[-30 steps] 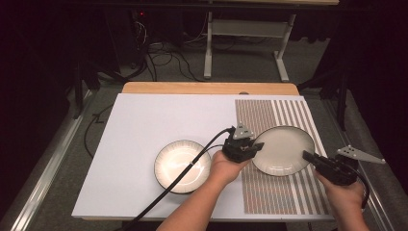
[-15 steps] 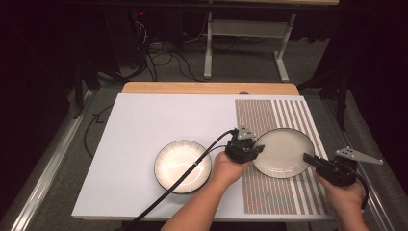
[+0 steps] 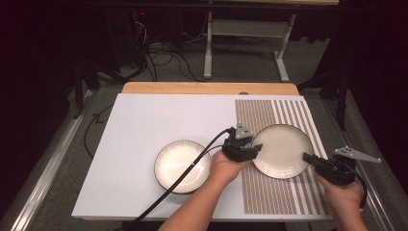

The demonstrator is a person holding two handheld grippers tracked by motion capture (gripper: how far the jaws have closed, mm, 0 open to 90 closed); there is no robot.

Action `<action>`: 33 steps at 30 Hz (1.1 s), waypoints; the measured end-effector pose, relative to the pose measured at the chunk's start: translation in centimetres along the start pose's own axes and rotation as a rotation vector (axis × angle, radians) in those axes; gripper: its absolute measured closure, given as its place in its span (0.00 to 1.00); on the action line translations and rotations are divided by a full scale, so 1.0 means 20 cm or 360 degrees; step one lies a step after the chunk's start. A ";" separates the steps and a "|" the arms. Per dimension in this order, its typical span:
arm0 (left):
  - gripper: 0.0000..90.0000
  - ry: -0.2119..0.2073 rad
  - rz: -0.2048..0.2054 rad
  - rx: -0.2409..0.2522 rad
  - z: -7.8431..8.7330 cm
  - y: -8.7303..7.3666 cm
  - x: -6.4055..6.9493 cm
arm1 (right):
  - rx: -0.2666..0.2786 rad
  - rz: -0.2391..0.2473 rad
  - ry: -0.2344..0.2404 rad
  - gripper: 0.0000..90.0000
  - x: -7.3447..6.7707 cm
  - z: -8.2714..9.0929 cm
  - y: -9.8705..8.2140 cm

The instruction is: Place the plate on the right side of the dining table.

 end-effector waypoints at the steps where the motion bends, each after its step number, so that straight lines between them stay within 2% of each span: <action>1: 0.56 0.0001 -0.0003 0.0025 0.02 0.00 -0.01 | -0.0002 0.0003 -0.0007 0.95 0.00 0.00 0.00; 4: 0.51 0.0015 -0.0027 0.0088 0.10 -0.03 -0.04 | -0.0006 0.0002 -0.0011 0.94 0.00 -0.01 0.01; 6: 0.45 0.0012 -0.0021 0.0110 0.15 -0.05 -0.06 | -0.0016 0.0001 -0.0019 0.94 0.00 -0.01 0.01; 8: 0.35 0.0042 -0.0022 0.0138 0.24 -0.09 -0.10 | -0.0030 0.0000 -0.0026 0.94 0.00 -0.02 0.02; 9: 0.33 0.0042 -0.0022 0.0138 0.24 -0.09 -0.10 | -0.0030 0.0000 -0.0026 0.94 0.00 -0.02 0.02; 11: 0.30 0.0067 -0.0018 0.0163 0.30 -0.12 -0.13 | -0.0038 0.0003 -0.0034 0.94 0.01 -0.02 0.03; 18: 0.13 0.0148 0.0038 0.0229 0.53 -0.25 -0.23 | -0.0072 -0.0029 -0.0058 0.92 0.02 -0.06 0.05; 19: 0.13 0.0169 0.0039 0.0220 0.56 -0.27 -0.25 | -0.0072 -0.0029 -0.0058 0.92 0.02 -0.06 0.05; 20: 0.08 0.0202 0.0058 0.0224 0.61 -0.31 -0.28 | -0.0082 -0.0042 -0.0065 0.92 0.02 -0.07 0.06; 21: 0.07 0.0202 0.0058 0.0224 0.61 -0.31 -0.28 | -0.0082 -0.0042 -0.0065 0.92 0.02 -0.07 0.06; 24: 0.05 0.0236 0.0083 0.0253 0.70 -0.38 -0.34 | -0.0097 -0.0053 -0.0079 0.91 0.02 -0.08 0.07; 26: 0.04 0.0215 0.0101 0.0286 0.76 -0.42 -0.37 | -0.0106 -0.0064 -0.0085 0.91 0.02 -0.09 0.08; 33: 0.00 0.0320 0.0123 0.0270 0.94 -0.60 -0.48 | -0.0139 -0.0098 -0.0114 0.90 0.04 -0.11 0.08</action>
Point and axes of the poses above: each handheld gripper's, and its own axes: z roughly backward along the jaws, y roughly out of its top, x roughly to its right, the point moved 5 cm from there along -z, roughly forward along the jaws, and after that the axes turned 14 degrees about -x, right-handed, at the moved point
